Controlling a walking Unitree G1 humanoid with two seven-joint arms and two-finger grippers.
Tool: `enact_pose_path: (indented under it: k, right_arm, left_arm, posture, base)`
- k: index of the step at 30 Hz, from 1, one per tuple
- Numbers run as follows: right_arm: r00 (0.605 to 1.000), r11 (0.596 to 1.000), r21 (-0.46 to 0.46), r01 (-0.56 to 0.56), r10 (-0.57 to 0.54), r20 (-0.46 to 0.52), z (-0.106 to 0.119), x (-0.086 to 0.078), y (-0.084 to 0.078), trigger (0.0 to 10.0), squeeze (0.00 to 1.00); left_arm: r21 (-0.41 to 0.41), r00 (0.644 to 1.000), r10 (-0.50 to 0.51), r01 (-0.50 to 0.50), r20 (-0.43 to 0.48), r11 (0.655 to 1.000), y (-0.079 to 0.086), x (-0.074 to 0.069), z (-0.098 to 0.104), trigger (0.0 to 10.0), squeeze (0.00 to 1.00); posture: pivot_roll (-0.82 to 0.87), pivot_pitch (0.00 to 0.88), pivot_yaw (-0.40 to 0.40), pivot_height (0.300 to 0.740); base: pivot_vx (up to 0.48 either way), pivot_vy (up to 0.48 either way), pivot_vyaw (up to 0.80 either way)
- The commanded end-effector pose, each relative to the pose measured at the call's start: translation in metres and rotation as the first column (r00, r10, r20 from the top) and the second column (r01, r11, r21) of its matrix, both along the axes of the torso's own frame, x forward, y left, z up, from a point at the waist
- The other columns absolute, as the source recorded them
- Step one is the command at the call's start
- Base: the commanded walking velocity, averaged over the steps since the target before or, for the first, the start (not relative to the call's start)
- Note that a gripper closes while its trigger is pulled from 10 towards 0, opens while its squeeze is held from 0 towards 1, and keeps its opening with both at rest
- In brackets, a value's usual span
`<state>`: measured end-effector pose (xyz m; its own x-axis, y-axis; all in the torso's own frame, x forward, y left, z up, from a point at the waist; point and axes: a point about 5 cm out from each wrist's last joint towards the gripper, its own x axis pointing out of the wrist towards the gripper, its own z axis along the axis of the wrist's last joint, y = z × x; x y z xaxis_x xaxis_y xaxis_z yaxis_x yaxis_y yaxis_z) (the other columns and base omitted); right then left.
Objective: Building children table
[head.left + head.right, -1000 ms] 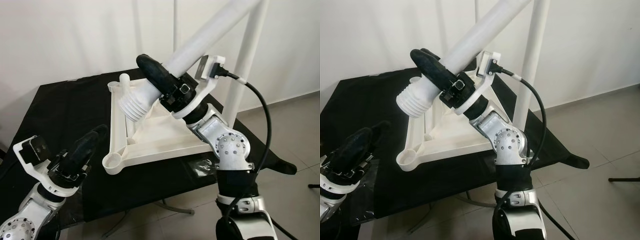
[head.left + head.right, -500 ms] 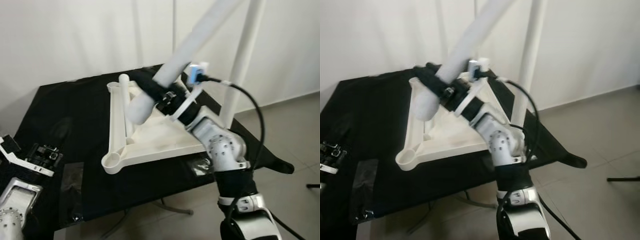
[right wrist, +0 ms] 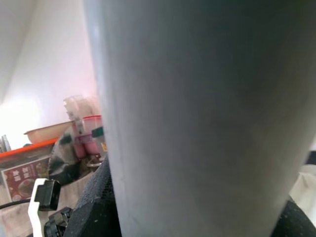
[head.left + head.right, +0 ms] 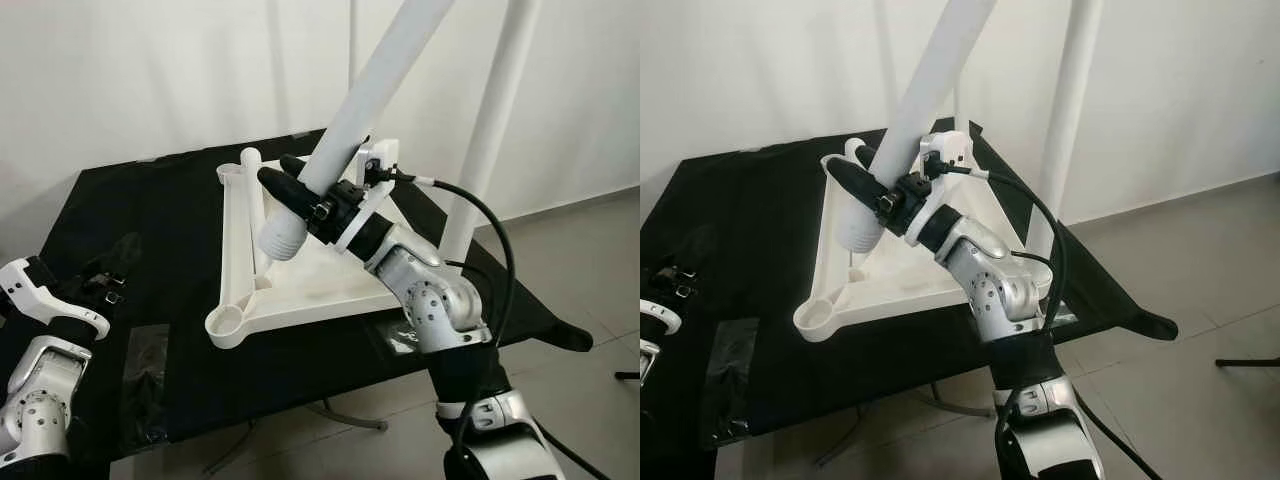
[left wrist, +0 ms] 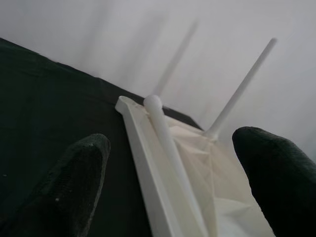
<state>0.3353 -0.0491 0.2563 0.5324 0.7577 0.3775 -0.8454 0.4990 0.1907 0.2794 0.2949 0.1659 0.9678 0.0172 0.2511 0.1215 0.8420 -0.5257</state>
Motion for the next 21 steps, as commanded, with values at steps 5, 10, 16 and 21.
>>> enact_pose_path:
  k: [5,10,16,21]
  right_arm:
    - [0.997,0.991,-0.106,0.081,-0.079,0.021,-0.02,0.001,-0.001,10.0,0.0]
    - [0.993,0.942,-0.315,0.115,-0.107,0.042,-0.063,-0.011,0.002,10.0,0.0]
    - [0.984,0.918,-0.353,0.179,-0.172,0.05,-0.077,-0.006,-0.008,10.0,0.0]
    - [0.973,0.889,-0.397,0.226,-0.224,0.052,-0.095,-0.005,-0.013,10.0,0.0]
  left_arm:
    - [0.161,0.996,0.003,0.01,-0.084,0.987,-0.02,0.008,-0.01,10.0,0.0]
    - [0.334,0.993,0.022,0.02,-0.12,0.942,-0.058,0.014,-0.017,10.0,0.0]
    - [0.453,0.991,-0.024,0.082,-0.131,0.888,-0.099,0.018,-0.015,10.0,0.0]
    - [0.485,0.988,-0.051,0.115,-0.143,0.867,-0.117,0.018,-0.024,10.0,0.0]
  posture:
    - [-0.06,0.0,0.031,0.74]
    - [-0.07,0.0,0.024,0.74]
    - [-0.07,0.0,0.03,0.74]
    - [-0.07,0.0,0.033,0.74]
  base:
    - [0.0,0.0,0.0]
    - [0.0,0.0,0.0]
    - [0.0,0.0,0.0]
    - [0.0,0.0,0.0]
